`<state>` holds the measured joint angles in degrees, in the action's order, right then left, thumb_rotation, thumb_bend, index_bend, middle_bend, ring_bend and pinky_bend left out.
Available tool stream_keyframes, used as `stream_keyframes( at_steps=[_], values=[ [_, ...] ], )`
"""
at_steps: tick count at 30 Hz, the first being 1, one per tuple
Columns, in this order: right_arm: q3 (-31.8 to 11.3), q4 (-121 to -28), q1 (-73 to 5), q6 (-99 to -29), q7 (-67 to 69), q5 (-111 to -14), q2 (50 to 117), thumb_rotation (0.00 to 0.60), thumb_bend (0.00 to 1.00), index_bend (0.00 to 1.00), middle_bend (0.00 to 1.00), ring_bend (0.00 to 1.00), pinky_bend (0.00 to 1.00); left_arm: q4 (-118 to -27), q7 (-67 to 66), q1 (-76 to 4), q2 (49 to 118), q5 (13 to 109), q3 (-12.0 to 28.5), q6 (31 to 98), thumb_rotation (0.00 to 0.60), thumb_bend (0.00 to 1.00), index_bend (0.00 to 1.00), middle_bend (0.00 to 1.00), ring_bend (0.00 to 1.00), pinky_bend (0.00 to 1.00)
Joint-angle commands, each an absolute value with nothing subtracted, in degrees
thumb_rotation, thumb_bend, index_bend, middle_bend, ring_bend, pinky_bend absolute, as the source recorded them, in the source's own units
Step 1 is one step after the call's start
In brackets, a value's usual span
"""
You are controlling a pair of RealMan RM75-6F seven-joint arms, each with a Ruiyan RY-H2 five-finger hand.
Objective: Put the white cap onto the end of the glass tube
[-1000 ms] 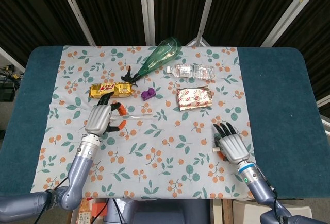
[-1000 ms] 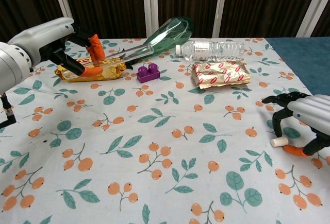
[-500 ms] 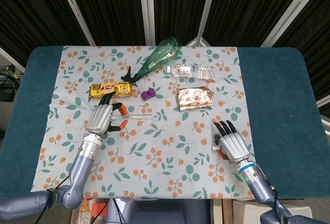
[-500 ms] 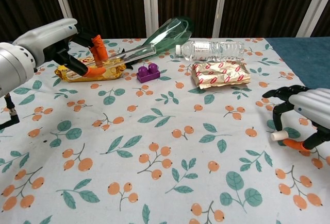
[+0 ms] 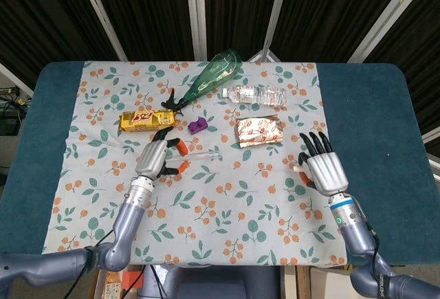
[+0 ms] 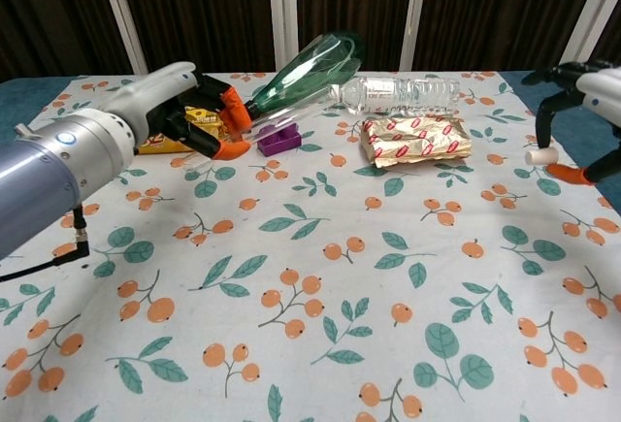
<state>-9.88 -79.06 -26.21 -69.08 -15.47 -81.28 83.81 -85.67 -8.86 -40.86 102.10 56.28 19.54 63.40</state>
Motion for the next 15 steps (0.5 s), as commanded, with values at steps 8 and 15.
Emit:
stream_keyframes(
  at_steps=[8, 15],
  values=[
    [-12.4, -76.4, -29.0, -74.0, -17.7, -85.1, 84.5, 0.600, 0.43, 0.60, 0.11, 0.01, 0.00, -80.9, -9.0, -44.6, 107.3, 53.5, 22.2, 61.1, 0.600, 0.55, 0.62, 0.51, 0.07, 0.00],
    [-11.4, -71.8, -30.9, -77.0, -19.1, -89.9, 87.7, 0.600, 0.43, 0.60, 0.12, 0.01, 0.00, -81.1, -12.0, -45.9, 109.1, 49.3, 23.6, 61.2, 0.600, 0.55, 0.62, 0.51, 0.07, 0.00]
  ],
)
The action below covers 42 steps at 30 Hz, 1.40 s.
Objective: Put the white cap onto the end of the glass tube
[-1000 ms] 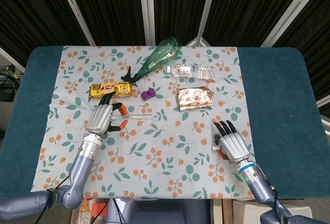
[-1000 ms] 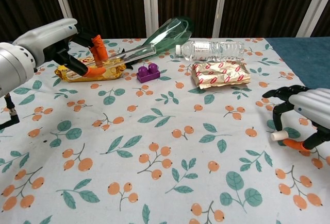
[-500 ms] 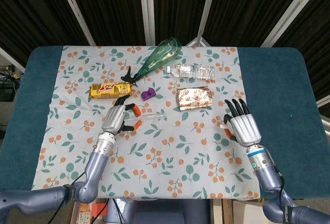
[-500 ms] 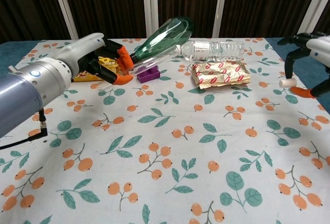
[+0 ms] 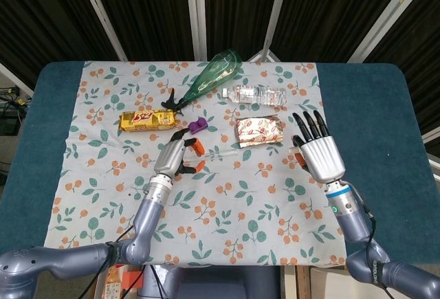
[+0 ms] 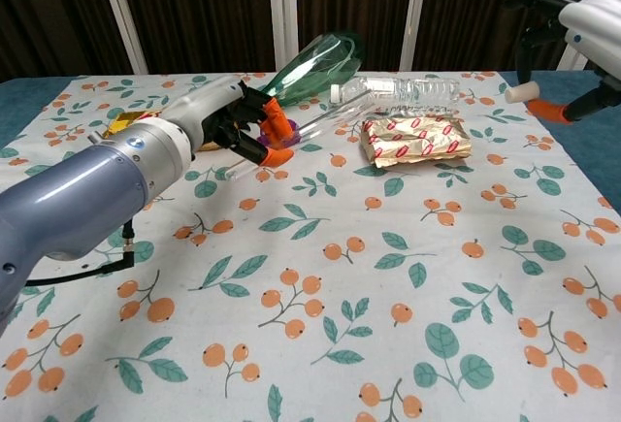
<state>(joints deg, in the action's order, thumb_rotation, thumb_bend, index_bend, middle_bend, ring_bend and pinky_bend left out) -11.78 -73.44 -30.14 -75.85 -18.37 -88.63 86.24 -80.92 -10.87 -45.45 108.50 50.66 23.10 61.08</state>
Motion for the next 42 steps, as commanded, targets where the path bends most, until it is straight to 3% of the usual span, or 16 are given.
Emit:
stream_keyframes(
  at_steps=[1, 13, 42],
  values=[
    [-11.4, -71.2, -31.2, -77.4, -19.5, -90.3, 88.4, 0.600, 0.43, 0.60, 0.12, 0.01, 0.00, -81.2, -12.4, -46.0, 109.2, 48.6, 23.8, 61.3, 0.600, 0.55, 0.62, 0.51, 0.07, 0.00],
    [-12.7, -69.6, -34.9, -78.1, -23.1, -92.1, 92.2, 0.600, 0.43, 0.60, 0.12, 0.01, 0.00, -82.5, -17.5, -48.9, 110.1, 42.5, 27.0, 61.8, 0.600, 0.55, 0.62, 0.51, 0.07, 0.00],
    [-12.9, -68.7, -37.3, -77.5, -26.3, -89.9, 95.9, 0.600, 0.43, 0.60, 0.12, 0.01, 0.00, -83.9, -20.7, -51.3, 112.2, 37.2, 28.1, 64.5, 0.600, 0.55, 0.62, 0.51, 0.07, 0.00]
  ],
)
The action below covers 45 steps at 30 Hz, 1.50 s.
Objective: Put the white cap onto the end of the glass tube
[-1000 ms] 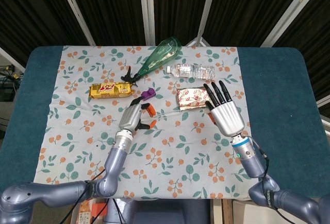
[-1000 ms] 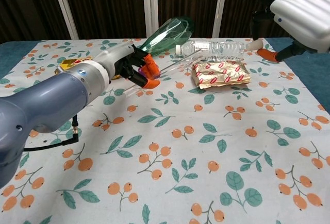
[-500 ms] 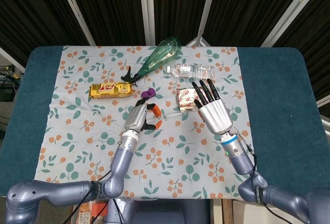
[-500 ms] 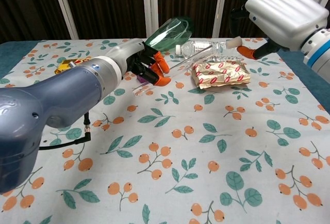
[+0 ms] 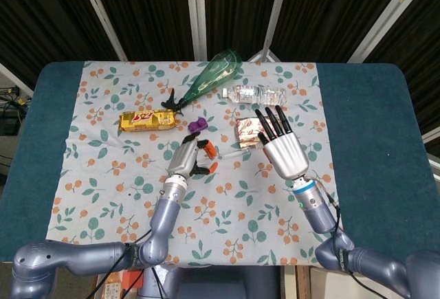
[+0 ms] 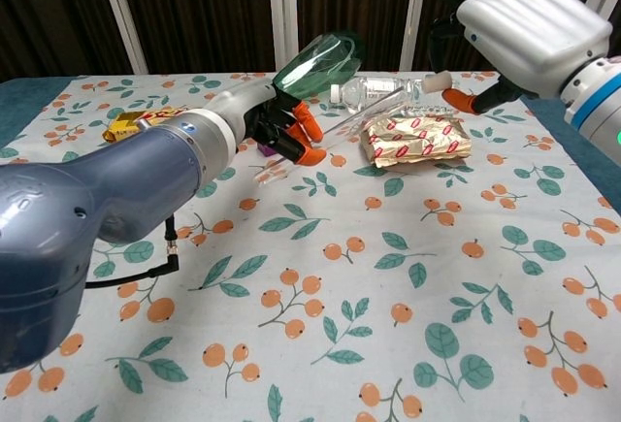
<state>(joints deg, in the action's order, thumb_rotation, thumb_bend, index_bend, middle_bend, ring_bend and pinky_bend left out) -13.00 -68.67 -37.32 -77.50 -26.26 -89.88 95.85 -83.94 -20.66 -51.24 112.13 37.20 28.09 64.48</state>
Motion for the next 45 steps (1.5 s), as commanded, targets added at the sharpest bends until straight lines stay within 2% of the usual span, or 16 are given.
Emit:
stream_keyframes(
  at_steps=[1, 45],
  values=[
    [-12.9, -68.7, -37.4, -77.6, -26.3, -89.9, 95.9, 0.600, 0.43, 0.60, 0.12, 0.01, 0.00, -83.9, -20.7, -51.3, 112.2, 37.1, 28.1, 64.5, 0.600, 0.55, 0.62, 0.51, 0.07, 0.00],
    [-11.2, -69.5, -37.5, -77.8, -26.9, -89.7, 96.4, 0.600, 0.43, 0.60, 0.12, 0.01, 0.00, -83.6, -21.3, -52.7, 113.2, 35.5, 28.3, 65.2, 0.600, 0.55, 0.62, 0.52, 0.07, 0.00]
  ],
)
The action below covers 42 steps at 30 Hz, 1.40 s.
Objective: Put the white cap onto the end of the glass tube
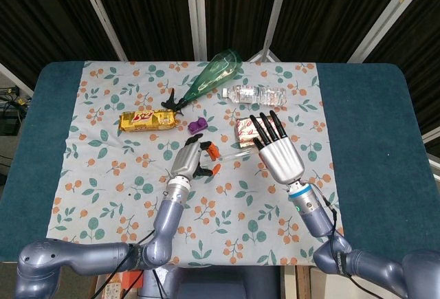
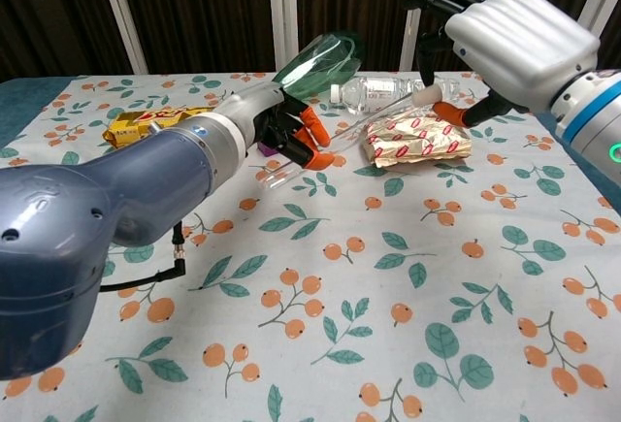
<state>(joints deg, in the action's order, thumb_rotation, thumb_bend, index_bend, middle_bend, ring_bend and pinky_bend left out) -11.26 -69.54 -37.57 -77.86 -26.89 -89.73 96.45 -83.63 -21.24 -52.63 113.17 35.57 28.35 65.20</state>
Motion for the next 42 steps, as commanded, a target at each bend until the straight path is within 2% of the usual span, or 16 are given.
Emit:
stream_keyframes(
  at_steps=[1, 39, 42],
  values=[
    [-11.1, -69.5, -37.5, -77.8, -26.9, -89.7, 96.4, 0.600, 0.43, 0.60, 0.12, 0.01, 0.00, -83.6, -21.3, -52.7, 113.2, 35.4, 28.3, 65.1, 0.600, 0.55, 0.62, 0.52, 0.07, 0.00],
    [-10.4, -69.7, -37.7, -78.0, -27.3, -90.7, 96.7, 0.600, 0.43, 0.60, 0.12, 0.01, 0.00, -84.3, -22.9, -54.3, 113.9, 32.6, 29.6, 65.7, 0.600, 0.55, 0.62, 0.52, 0.07, 0.00],
    [-10.4, -69.8, -37.5, -77.9, -27.4, -90.5, 96.6, 0.600, 0.43, 0.57, 0.12, 0.01, 0.00, -84.3, -22.8, -54.3, 113.9, 32.5, 29.5, 65.8, 0.600, 0.55, 0.62, 0.52, 0.07, 0.00]
  ],
)
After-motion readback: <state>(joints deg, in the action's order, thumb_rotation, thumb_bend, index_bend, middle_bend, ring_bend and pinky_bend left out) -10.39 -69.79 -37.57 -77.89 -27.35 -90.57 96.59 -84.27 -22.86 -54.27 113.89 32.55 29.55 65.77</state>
